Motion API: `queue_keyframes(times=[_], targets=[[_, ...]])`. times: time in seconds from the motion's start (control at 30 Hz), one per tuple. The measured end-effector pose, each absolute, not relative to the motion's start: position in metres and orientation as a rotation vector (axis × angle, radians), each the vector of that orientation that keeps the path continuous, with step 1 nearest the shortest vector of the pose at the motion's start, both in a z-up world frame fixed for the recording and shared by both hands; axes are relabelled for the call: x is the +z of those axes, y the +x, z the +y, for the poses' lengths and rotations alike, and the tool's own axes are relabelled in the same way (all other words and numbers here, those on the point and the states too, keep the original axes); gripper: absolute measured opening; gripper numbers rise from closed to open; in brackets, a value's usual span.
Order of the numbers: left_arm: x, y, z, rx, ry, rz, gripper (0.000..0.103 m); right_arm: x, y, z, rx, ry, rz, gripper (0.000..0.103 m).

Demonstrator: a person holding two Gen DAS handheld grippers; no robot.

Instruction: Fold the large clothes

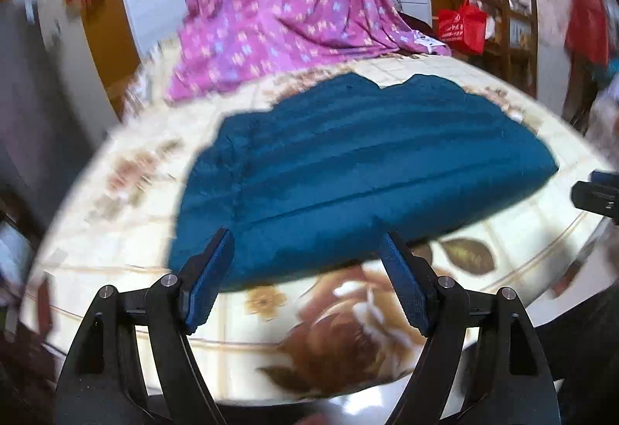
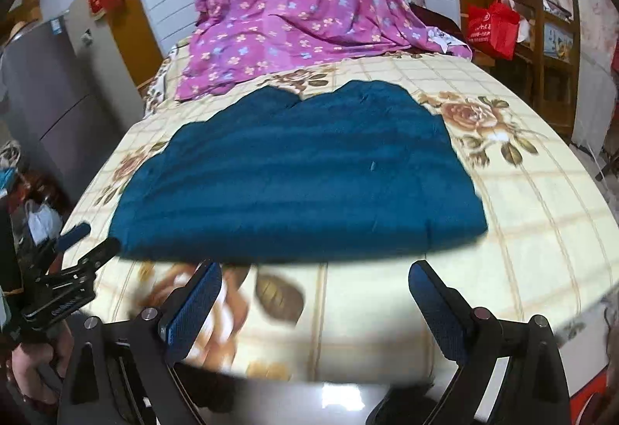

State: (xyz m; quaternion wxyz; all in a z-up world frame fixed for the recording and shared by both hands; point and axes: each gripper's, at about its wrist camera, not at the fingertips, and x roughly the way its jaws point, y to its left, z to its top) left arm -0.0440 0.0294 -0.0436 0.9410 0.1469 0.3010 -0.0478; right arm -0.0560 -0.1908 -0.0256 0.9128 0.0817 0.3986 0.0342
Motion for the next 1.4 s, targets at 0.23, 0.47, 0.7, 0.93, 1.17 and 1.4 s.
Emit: queue_keyframes(times=[0.23,0.47,0.7,0.93,1.17,1.4], targets=[[-0.029,-0.100,0.008,0.099,0.484,0.369,0.080,-0.035,-0.110,-0.172,0.068,0.118,0.825,0.096],[-0.006,-0.100,0.021,-0.083,0.303,0.504,0.080,-0.014,-0.128,-0.178,0.062,0.123,0.770,0.096],[0.013,-0.105,0.026,-0.223,0.078,0.617,0.080,-0.003,-0.137,-0.183,0.063,0.132,0.744,0.096],[0.018,-0.120,0.028,-0.320,-0.009,0.563,0.080,-0.004,-0.136,-0.181,0.074,0.132,0.745,0.096],[0.017,-0.125,0.024,-0.339,-0.008,0.593,0.080,-0.009,-0.135,-0.181,0.073,0.146,0.754,0.096],[0.007,-0.110,0.035,-0.246,-0.063,0.658,0.080,-0.004,-0.135,-0.181,0.070,0.135,0.740,0.096]])
